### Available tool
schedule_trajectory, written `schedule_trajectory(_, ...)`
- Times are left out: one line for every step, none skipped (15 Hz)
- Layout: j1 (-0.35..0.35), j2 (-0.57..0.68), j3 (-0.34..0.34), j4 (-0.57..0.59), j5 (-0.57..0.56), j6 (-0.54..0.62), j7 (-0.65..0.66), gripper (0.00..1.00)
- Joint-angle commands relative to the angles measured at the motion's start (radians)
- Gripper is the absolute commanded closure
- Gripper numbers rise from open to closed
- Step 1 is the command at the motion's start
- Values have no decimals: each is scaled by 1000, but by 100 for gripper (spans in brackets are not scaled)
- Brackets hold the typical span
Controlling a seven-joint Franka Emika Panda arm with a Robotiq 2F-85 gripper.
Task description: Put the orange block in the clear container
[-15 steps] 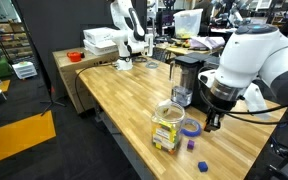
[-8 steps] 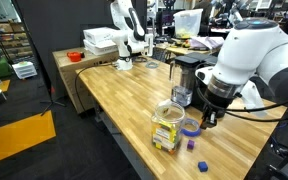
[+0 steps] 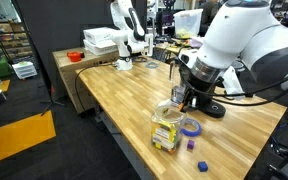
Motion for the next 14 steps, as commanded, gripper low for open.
schedule_trajectory(4,56,-4,70,-52,-18,-37,93)
schedule_trajectory(5,66,-4,84,-60,-19,-43,93)
schedule_trajectory(6,76,-3,101,-63,-21,-53,93)
schedule_trajectory(6,87,-2,114,-65,-23,-63,93)
schedule_trajectory(8,98,-1,128,-69,-25,-71,93)
schedule_trajectory(14,105,-6,138,-62,-27,-86,93)
schedule_trajectory(17,114,-8,146,-61,-27,-95,93)
schedule_trajectory(17,122,-8,151,-56,-25,-103,93)
schedule_trajectory(18,131,-8,153,-51,-22,-111,93)
schedule_trajectory(17,138,-8,153,-46,-20,-118,93)
schedule_trajectory(17,146,-9,151,-41,-17,-122,93)
schedule_trajectory(16,153,-9,149,-35,-15,-126,93)
schedule_trajectory(17,159,-10,147,-33,-15,-127,93)
schedule_trajectory(17,165,-11,145,-30,-14,-130,93)
